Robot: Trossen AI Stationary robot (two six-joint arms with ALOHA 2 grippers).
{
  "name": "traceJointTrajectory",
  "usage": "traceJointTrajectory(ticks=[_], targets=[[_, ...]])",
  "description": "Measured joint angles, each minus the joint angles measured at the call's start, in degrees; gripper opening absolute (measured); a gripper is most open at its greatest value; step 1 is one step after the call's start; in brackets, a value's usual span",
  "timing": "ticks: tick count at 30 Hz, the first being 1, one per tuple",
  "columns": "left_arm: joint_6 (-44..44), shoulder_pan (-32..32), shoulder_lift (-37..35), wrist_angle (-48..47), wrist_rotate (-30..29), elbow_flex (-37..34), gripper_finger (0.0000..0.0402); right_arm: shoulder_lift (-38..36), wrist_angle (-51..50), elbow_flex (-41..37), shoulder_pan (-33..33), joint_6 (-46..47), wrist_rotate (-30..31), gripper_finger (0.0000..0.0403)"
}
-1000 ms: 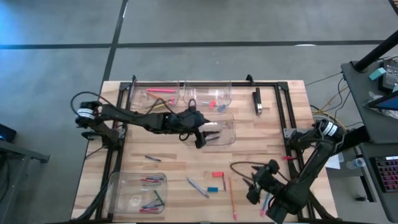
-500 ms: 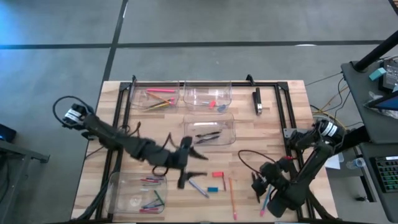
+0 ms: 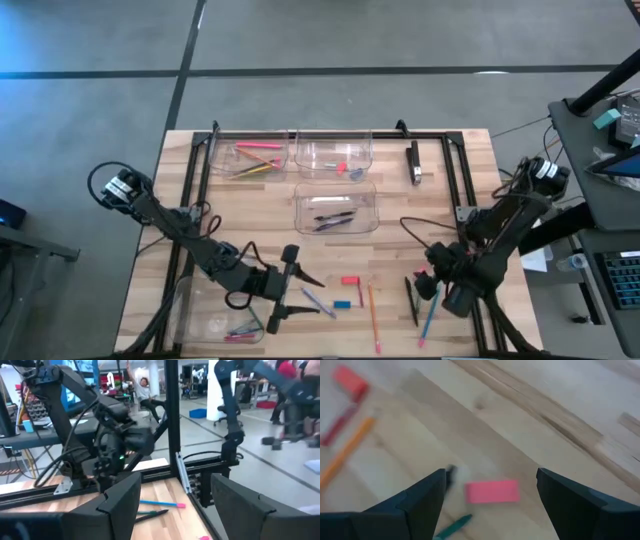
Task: Sort crayons/erasers/pens/pencils in bins
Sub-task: Put the pink eraser into the top right transparent bin
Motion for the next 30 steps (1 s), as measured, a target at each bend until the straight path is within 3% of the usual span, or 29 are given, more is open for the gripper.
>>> traceJointTrajectory(ticks=[4,16,30], targets=[[0.3,-0.6,-0.3,7.4,0.1,-4.3,0.0225,-0.8,1.0,-3.8,0.0,1.4,-4.0,0.0297],[0.1,-0.5,-5.2,28.5,-0.2,-18.4,0.0225,2.2,10.9,-8.0,0.0,2.6,-5.0,0.0297],[0.0,-0.5,-5.1,28.8,-0.2,-18.7,0.0225,8.0,12.6,-7.3,-0.1,3.1,-6.5,0.0297]])
